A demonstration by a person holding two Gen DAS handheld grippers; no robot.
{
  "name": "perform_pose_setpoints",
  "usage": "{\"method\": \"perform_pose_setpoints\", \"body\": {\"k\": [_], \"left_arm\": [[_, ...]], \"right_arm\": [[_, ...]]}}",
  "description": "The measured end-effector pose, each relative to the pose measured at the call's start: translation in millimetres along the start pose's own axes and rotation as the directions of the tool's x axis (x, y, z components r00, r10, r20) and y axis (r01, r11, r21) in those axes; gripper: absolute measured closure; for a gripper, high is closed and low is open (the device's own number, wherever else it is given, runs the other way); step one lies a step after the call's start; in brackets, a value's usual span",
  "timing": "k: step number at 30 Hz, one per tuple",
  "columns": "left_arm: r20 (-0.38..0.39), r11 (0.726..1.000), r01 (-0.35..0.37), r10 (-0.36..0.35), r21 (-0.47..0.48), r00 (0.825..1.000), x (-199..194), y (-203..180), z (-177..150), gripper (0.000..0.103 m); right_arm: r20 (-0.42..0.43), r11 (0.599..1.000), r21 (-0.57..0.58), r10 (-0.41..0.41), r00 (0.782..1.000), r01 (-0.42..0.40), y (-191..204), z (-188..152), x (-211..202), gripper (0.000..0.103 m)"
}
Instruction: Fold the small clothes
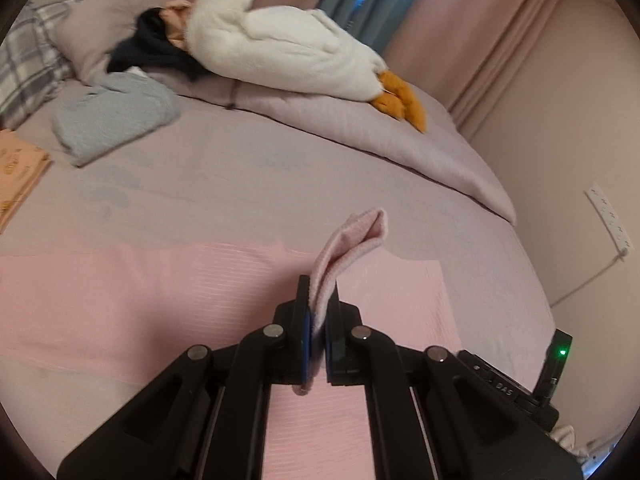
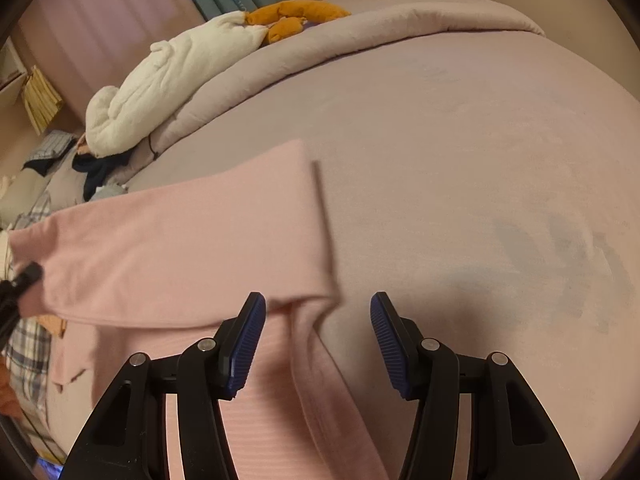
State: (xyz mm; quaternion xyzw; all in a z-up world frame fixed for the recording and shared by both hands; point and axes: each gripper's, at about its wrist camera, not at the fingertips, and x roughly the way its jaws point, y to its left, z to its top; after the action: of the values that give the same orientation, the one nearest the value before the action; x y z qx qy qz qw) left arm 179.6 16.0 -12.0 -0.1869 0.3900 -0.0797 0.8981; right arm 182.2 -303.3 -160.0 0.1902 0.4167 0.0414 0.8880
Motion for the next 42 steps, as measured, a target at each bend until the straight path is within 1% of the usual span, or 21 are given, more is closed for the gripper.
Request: {"method": "perform_pose_setpoints", "body": {"k": [4,8,9,12,16,23,24,28,34,37,39,41,42], "left_arm": [[0.003,0.998,-0.046,0.046,-0.031,0.999,-0.5,27.6,0.1,0.099],[-0.029,0.993,-0.093,0.091,-0.069,0.995,7.5,54.8,-7.0,0.099],[-0.038,0.992,-0.103,0.100,-0.078,0.994,9.5,58.5,-9.5,0.099],[-0.064,0.986,-0.141,0.135,-0.093,0.989,16.8,74.3,-15.1,0.099],[-0.108,0.979,-0.175,0.165,-0.100,0.980,29.2,92.0,-27.0,0.099],[-0.174,0.967,-0.238,0.221,-0.086,0.960,56.0,115.5,-47.6,0.097],[-0.176,0.967,-0.243,0.227,-0.080,0.958,57.7,116.6,-49.6,0.097],[-0.178,0.963,-0.258,0.242,-0.075,0.954,62.1,124.9,-58.0,0.091],[-0.167,0.957,-0.273,0.254,-0.102,0.953,62.2,127.3,-63.1,0.089],[-0.157,0.954,-0.276,0.257,-0.116,0.954,56.7,124.9,-65.0,0.085],[-0.165,0.955,-0.268,0.246,-0.128,0.955,50.2,125.2,-65.2,0.078],[-0.170,0.955,-0.262,0.237,-0.139,0.956,38.6,124.1,-64.8,0.061],[-0.161,0.954,-0.262,0.238,-0.143,0.958,29.0,123.2,-64.2,0.055]], "right_arm": [[-0.016,1.000,-0.009,0.006,1.000,-0.006,6.7,0.5,8.3,0.047],[-0.047,0.999,-0.037,-0.006,0.999,0.005,16.1,-0.2,20.2,0.063],[-0.052,0.999,-0.044,-0.009,0.999,0.007,18.0,-0.5,21.9,0.064],[-0.066,0.998,-0.065,-0.026,0.997,0.022,23.7,-1.9,29.3,0.064],[-0.083,0.995,-0.080,-0.059,0.995,0.052,27.2,-3.8,39.1,0.064],[-0.082,0.992,-0.094,-0.094,0.992,0.086,30.2,-5.6,44.6,0.064],[-0.060,0.992,-0.099,-0.086,0.995,0.080,30.1,-5.6,45.0,0.064],[-0.057,0.991,-0.102,-0.099,0.993,0.092,31.0,-6.4,47.3,0.064],[-0.052,0.987,-0.113,-0.123,0.991,0.117,34.8,-6.6,51.5,0.064],[-0.040,0.986,-0.110,-0.129,0.991,0.124,37.3,-7.7,53.7,0.064],[-0.031,0.984,-0.119,-0.140,0.990,0.136,41.9,-9.6,52.9,0.064],[-0.027,0.981,-0.129,-0.151,0.988,0.147,42.8,-11.0,49.6,0.064],[-0.027,0.980,-0.130,-0.152,0.988,0.147,42.9,-10.9,47.6,0.064]]}}
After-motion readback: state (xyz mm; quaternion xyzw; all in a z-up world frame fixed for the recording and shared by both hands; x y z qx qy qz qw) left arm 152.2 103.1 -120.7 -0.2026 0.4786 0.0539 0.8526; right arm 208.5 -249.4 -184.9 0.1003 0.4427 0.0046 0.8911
